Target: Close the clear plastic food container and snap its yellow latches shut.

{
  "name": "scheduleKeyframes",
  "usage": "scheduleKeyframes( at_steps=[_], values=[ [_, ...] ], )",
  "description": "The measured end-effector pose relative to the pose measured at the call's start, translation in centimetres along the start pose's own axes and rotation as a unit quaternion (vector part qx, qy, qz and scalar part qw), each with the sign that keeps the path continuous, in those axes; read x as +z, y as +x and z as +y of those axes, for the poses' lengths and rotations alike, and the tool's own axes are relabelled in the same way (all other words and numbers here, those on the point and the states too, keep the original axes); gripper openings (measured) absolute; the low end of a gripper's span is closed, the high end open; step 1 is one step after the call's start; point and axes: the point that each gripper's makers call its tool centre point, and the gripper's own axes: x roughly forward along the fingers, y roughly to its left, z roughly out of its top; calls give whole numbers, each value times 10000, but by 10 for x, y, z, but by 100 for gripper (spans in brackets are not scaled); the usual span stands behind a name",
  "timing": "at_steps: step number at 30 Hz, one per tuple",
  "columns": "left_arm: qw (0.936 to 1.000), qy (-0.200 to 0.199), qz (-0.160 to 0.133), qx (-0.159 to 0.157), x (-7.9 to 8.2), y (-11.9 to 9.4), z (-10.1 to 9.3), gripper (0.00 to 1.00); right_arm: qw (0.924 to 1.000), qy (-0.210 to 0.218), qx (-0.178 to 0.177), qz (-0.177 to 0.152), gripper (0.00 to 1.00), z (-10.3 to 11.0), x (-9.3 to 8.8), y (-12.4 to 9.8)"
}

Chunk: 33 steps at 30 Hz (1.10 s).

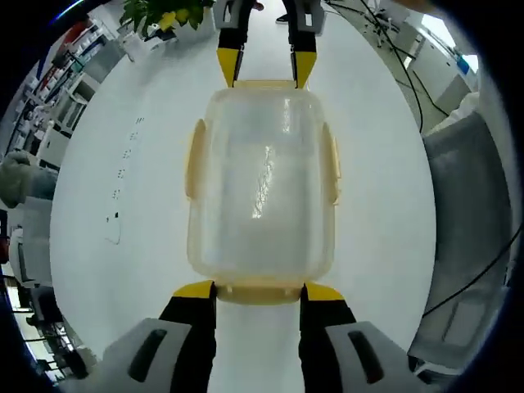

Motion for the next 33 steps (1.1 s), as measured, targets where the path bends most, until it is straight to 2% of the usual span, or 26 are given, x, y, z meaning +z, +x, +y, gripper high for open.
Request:
scheduleKeyframes(
  at_steps=[3,6,11,13,15,20,25,28,33],
  values=[
    [9998,94,-104,-133,26,9,-2,33,9999,157,11,67,35,-2,-28,-13],
    [9995,135,-164,-232,50,19,-4,33,9996,262,-27,127,35,-4,-48,-20],
    [9991,236,-112,-333,64,30,-7,33,9991,403,-5,139,36,5,-62,-26],
    [9988,132,-177,-439,70,35,-12,33,9989,365,-32,283,36,4,-71,-26],
    [9989,170,-127,-415,71,38,-13,33,9986,421,13,307,36,4,-75,-24],
    [9986,215,4,-479,66,38,-14,33,9983,518,68,274,36,10,-73,-21],
    [9987,314,-55,-404,72,40,-16,33,9973,584,111,437,36,14,-83,-14],
    [9986,371,-27,-385,72,42,-16,33,9974,633,117,333,36,16,-82,-15],
    [9985,380,-6,-395,71,42,-15,34,9976,588,118,344,37,18,-82,-12]
  ],
)
